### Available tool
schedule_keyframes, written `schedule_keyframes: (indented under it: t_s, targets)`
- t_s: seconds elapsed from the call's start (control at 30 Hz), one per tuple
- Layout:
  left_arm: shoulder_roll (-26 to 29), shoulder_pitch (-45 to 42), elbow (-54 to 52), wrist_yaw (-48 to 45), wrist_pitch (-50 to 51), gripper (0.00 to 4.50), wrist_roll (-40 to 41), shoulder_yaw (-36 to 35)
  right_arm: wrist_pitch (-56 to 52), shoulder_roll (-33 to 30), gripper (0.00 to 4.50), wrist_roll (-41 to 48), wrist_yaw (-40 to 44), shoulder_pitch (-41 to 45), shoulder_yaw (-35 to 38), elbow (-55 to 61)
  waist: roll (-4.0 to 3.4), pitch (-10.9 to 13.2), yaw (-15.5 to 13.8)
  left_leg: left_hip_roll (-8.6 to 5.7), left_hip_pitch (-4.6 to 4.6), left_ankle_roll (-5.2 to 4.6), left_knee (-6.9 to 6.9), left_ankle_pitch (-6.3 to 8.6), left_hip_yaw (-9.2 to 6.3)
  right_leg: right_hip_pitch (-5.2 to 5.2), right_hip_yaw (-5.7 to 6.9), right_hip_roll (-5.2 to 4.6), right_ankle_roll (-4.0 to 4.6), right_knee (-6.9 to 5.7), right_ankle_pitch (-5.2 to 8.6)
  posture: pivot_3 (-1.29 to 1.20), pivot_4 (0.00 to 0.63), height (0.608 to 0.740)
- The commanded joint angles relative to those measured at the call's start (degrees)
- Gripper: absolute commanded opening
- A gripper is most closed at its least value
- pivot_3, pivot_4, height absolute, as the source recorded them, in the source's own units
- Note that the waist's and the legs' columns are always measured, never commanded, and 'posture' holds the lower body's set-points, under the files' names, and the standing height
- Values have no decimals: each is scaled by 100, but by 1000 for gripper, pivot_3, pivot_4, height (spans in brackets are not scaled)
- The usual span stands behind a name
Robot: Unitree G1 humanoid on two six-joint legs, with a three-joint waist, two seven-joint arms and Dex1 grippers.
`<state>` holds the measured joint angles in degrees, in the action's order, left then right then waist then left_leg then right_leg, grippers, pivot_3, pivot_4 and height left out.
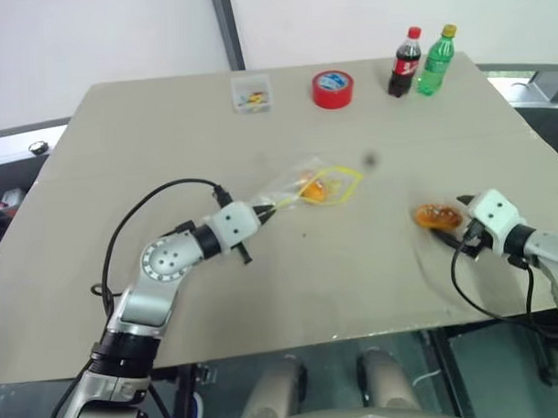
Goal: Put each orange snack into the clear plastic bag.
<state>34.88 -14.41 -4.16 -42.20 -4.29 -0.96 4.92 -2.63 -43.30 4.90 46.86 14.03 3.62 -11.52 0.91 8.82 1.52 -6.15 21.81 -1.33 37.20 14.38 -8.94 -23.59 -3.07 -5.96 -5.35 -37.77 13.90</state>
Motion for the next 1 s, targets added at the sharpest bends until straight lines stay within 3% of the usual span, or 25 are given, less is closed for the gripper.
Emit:
schedule_keyframes:
  t_s: [0.03,0.1,0.2,0.3,0.47,0.63,0.87,1.0]
  targets:
    - [59,85,-352,83,58,0,57,-170,177,44,3583,52,185,229,-55,-364,0,0,-6,0,0,0,0,0,-2,0,1,0,0,0,0,0,150,740]
    - [62,128,-424,111,105,0,59,-198,112,68,2737,150,215,272,5,-319,-1,0,-26,0,1,0,0,1,-3,0,2,0,0,0,0,0,150,740]
    - [52,165,-496,145,154,0,73,-235,-192,95,1086,327,185,166,113,56,-1,0,-59,0,1,-1,0,1,-4,0,2,0,0,0,0,0,150,740]
    - [42,196,-554,147,150,0,133,-268,-568,124,151,529,126,-38,153,767,-2,0,-80,0,3,0,-1,1,-7,-2,3,0,1,0,0,0,150,740]
    - [73,193,-557,101,102,0,184,-321,-2242,697,151,1084,-484,77,-227,2955,-7,2,-49,9,5,2,-2,3,-6,-8,0,4,1,0,0,0,150,740]
    - [85,137,-561,36,80,0,227,-309,-3604,1595,151,1164,-1266,670,-961,3863,-6,2,-81,12,8,3,-1,4,-13,-8,7,6,1,1,0,0,150,740]
    - [117,217,-749,-117,40,0,415,-349,-3979,2377,151,539,-1959,1358,-1811,2874,-6,2,-87,4,14,10,-2,1,-20,-11,13,3,2,8,0,0,150,740]
    - [263,372,-825,-326,-7,0,475,-321,-3546,2426,151,-23,-2085,1603,-2201,2034,-7,2,-67,4,15,23,-6,-6,-16,-17,10,4,2,7,0,0,150,740]
